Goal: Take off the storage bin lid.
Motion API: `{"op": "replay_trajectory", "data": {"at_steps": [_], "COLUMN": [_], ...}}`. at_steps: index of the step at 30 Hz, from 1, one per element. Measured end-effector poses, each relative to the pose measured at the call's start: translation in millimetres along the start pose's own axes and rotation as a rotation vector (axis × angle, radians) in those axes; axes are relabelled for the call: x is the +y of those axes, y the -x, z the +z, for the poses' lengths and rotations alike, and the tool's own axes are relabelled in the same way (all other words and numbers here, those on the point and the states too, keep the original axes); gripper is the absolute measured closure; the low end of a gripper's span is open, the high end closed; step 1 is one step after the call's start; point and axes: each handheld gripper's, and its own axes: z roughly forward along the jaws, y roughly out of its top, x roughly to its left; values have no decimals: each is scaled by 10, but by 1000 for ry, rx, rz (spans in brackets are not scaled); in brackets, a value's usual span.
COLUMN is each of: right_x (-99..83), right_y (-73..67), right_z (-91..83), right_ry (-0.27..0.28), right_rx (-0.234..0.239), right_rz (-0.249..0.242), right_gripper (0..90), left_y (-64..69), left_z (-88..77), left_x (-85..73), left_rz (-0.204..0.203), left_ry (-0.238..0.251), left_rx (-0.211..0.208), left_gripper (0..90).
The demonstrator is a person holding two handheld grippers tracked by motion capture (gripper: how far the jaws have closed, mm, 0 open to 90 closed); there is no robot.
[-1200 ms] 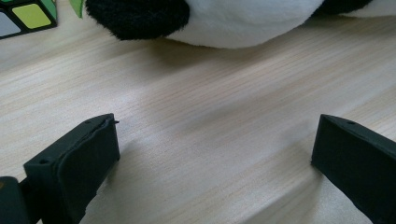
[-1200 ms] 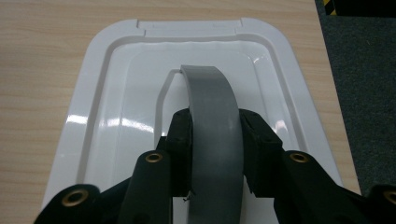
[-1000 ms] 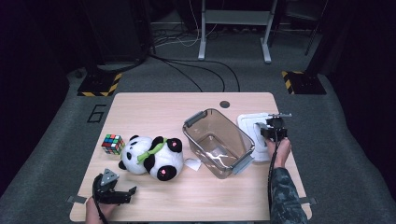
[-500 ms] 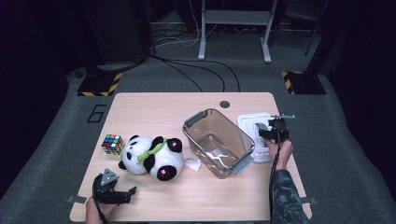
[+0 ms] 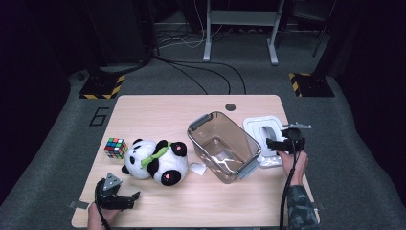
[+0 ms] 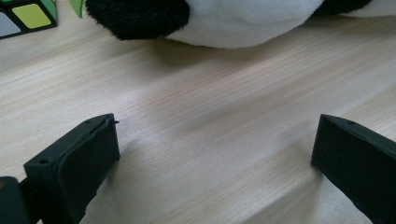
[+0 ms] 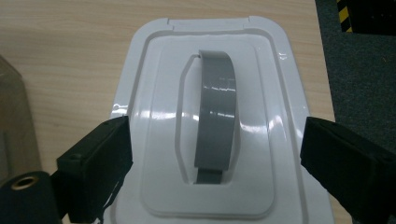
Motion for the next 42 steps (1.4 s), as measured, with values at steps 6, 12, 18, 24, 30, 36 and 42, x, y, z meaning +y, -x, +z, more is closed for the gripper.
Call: {"op": "replay_trajectory", "data": {"at_steps": [6,12,18,24,30,36,42], "right_x": [-159,-347,-558,-842,-1061,-1212,-1254], "right_y": [-17,-48,-83,-144,-227,-248,-252], "right_z": [-205,-413,-489,-481,-429,-354,-319], "right_ry": [10,63,69,70,46,26,7], "right_rx": [13,42,51,60,36,36,38], "right_rz": [-28,-52,-70,-75,-91,-93,-108], "right_gripper": [0,0,0,0,0,0,0], "left_y": [0,2,4,2,3,5,8], "left_z": [0,0,-2,-7,-7,-2,-1], "left_x": [0,0,1,5,5,2,2], "left_rz": [0,-2,4,7,8,6,5], "left_ry": [0,-1,-4,-12,-12,-5,-6], "left_rx": [0,-1,-5,-7,-6,-3,-3], "left_gripper": [4,4,2,0,0,0,0]}}
